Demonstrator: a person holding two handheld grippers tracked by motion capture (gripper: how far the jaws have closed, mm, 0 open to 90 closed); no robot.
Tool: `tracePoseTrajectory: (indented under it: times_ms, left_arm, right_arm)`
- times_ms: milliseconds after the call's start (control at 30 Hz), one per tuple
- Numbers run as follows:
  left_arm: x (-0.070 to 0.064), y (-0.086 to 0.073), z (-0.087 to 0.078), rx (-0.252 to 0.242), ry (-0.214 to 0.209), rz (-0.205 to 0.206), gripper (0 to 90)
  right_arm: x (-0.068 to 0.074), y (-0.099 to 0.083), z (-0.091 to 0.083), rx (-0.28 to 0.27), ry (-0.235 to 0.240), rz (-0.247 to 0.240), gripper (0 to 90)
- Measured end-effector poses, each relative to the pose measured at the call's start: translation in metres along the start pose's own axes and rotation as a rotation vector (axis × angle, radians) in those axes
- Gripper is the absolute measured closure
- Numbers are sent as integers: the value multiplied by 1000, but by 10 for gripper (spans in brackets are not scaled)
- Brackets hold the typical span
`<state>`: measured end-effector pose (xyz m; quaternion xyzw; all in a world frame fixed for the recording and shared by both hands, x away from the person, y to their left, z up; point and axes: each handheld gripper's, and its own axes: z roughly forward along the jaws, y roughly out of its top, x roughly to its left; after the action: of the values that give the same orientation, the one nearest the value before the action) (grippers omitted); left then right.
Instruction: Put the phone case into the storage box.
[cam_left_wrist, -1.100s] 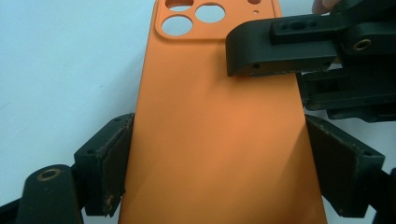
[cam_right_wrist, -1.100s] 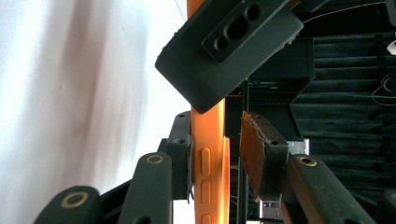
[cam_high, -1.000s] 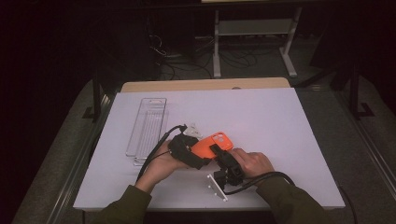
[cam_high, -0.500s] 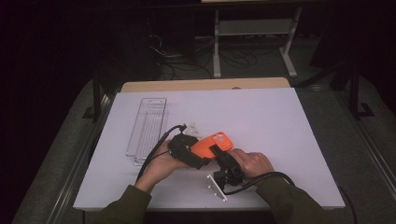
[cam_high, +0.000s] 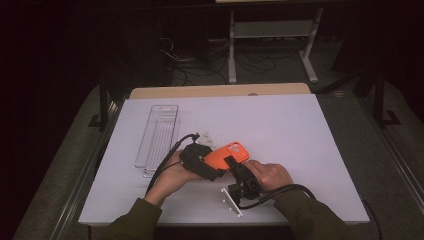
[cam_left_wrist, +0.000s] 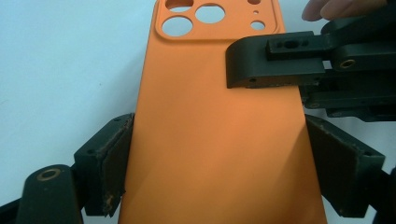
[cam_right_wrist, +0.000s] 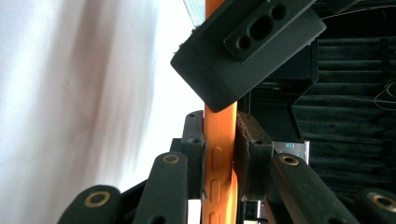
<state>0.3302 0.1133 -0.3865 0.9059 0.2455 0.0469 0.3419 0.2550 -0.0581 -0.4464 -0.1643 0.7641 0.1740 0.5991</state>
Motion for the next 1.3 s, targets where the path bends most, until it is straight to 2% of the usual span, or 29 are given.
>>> tracePoseTrajectory:
  times_ms: [133, 233, 267, 300, 333, 367, 433, 467, 500, 600, 633, 667, 800, 833, 1067, 1167, 1200, 1300]
  left_arm:
    - [2, 0, 0, -8, -19, -8, 159]
    - [2, 0, -1, -24, -33, -40, 159]
    - [2, 0, -1, -24, -36, -35, 159]
    - [2, 0, -1, -37, -39, -49, 158]
    - [2, 0, -1, -43, -42, -51, 158]
    - [3, 0, -2, -27, -43, -41, 158]
    - [2, 0, -2, -44, -47, -54, 158]
    - [4, 0, -3, -32, -49, -33, 157]
    - [3, -1, -1, -54, -55, -56, 157]
    - [3, -1, -2, -65, -59, -53, 155]
    - [3, -1, -3, -69, -57, -50, 154]
    - [3, -1, -3, -77, -63, -44, 152]
    - [3, 0, -7, -93, -77, -34, 127]
    - [3, 0, -8, -99, -79, -29, 114]
    - [6, -1, -13, -101, -102, 2, 48]
    - [8, -2, -18, -112, -96, 18, 31]
    - [9, -3, -19, -114, -94, 15, 29]
    - [15, -6, -25, -118, -88, 33, 16]
  right_arm:
    - [1, 0, 0, -6, -21, -1, 758]
    - [-1, 0, -1, -4, -18, -19, 771]
    - [-1, 0, -1, -4, -22, -17, 774]
    - [-1, 0, -2, -3, -21, -10, 776]
    - [-1, 0, -2, -4, -21, -12, 779]
    - [-2, 0, -2, -5, -23, -13, 780]
    - [-2, 0, -2, -6, -26, -12, 781]
    - [-2, 0, -2, -6, -29, -12, 782]
    - [-2, 0, -3, -5, -28, -10, 782]
    - [-3, -1, -3, -10, -37, -6, 783]
    - [-2, -1, -3, -19, -53, -1, 783]
    - [-4, -1, -4, -12, -36, -6, 784]
    - [-1, 0, -3, -13, -27, -11, 791]
    - [0, 0, -2, -23, -45, -19, 791]
    - [-1, 0, -2, -20, -37, -17, 790]
    - [-2, -1, -2, -13, -31, -17, 790]
    - [-2, -1, -3, -9, -16, -15, 790]
    - [-2, -3, -2, -4, -25, -12, 790]
